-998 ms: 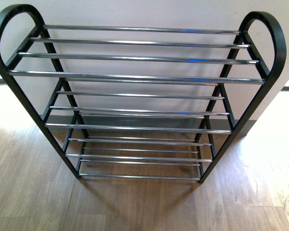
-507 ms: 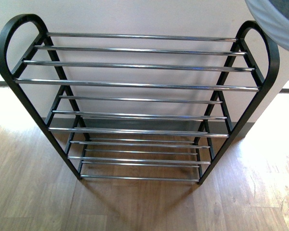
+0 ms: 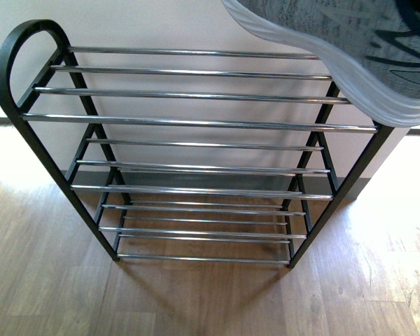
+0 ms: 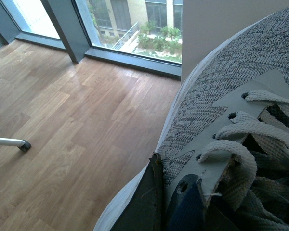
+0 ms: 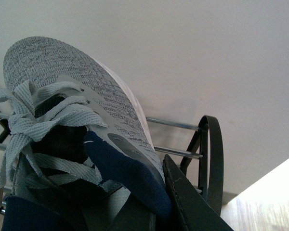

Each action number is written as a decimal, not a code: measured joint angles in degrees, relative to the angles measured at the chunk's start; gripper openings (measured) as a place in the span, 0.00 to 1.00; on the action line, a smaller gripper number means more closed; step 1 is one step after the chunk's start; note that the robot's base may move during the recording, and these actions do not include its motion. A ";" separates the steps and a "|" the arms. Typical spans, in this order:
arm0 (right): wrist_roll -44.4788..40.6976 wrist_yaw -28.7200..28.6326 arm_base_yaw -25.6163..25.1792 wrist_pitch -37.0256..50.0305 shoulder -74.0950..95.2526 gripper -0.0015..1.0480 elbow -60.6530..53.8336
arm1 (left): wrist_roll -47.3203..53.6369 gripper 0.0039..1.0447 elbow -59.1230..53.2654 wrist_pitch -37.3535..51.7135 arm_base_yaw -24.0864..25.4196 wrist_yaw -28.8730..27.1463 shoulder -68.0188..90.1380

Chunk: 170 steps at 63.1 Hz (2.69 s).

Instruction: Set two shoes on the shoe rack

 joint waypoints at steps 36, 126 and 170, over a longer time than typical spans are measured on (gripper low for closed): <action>35.01 0.31 -1.38 -16.15 19.28 0.01 19.67 | 0.00 0.01 0.00 0.00 0.00 0.02 0.00; 9.44 -1.66 -14.64 -0.83 -3.15 0.82 2.45 | 0.00 0.01 0.00 0.00 0.00 0.07 0.00; -1.90 -15.52 -21.40 23.52 -24.76 0.01 -32.28 | 0.00 0.01 0.00 0.00 0.00 0.15 0.00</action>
